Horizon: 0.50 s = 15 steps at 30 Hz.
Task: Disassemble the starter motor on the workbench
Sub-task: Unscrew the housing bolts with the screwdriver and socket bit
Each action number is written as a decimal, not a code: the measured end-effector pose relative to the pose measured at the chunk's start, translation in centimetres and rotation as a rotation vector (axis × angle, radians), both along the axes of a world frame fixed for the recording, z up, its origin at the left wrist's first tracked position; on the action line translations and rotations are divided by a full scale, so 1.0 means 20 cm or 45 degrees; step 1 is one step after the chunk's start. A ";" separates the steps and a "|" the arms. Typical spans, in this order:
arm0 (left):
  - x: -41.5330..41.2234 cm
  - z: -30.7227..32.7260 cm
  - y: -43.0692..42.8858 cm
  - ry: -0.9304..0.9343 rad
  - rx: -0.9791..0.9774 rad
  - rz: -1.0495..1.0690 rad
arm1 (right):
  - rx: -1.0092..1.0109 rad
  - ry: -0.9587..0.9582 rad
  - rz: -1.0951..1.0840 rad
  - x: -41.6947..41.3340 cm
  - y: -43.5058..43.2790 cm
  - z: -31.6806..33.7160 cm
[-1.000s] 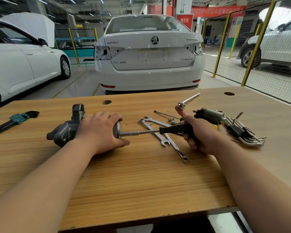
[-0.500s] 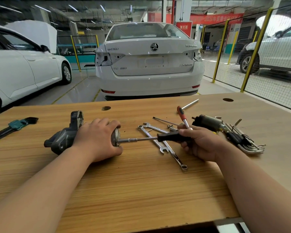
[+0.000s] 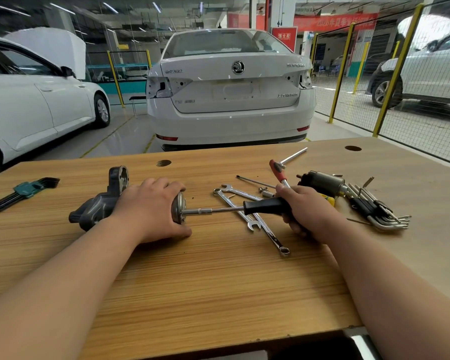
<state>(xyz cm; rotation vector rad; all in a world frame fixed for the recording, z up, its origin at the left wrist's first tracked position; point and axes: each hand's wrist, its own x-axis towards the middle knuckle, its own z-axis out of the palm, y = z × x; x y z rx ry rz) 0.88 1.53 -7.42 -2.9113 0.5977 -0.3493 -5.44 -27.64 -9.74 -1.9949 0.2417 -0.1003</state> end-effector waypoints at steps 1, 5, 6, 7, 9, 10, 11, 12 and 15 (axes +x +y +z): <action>0.00 0.01 0.00 0.009 0.002 -0.003 | -0.005 0.009 0.003 0.00 0.00 0.00; -0.01 -0.01 0.00 -0.021 -0.021 -0.019 | 0.106 0.020 0.034 0.01 -0.01 -0.01; 0.00 -0.01 0.00 -0.031 -0.031 -0.024 | 0.163 0.021 0.045 0.01 -0.01 0.00; 0.00 -0.01 0.00 -0.030 -0.040 -0.025 | 0.223 0.025 0.058 0.01 -0.02 -0.01; 0.00 -0.01 0.00 -0.028 -0.042 -0.025 | 0.353 0.034 0.096 0.02 -0.04 -0.01; 0.01 -0.01 0.00 -0.025 -0.041 -0.024 | 0.428 0.042 0.115 0.02 -0.04 -0.01; 0.01 -0.02 0.00 -0.026 -0.044 -0.023 | 0.519 0.054 0.135 0.02 -0.05 -0.01; 0.01 -0.02 0.00 -0.030 -0.047 -0.022 | 0.634 0.065 0.151 0.02 -0.05 -0.01; 0.01 -0.02 0.00 -0.014 -0.055 -0.017 | 0.973 0.081 0.166 0.01 -0.05 -0.01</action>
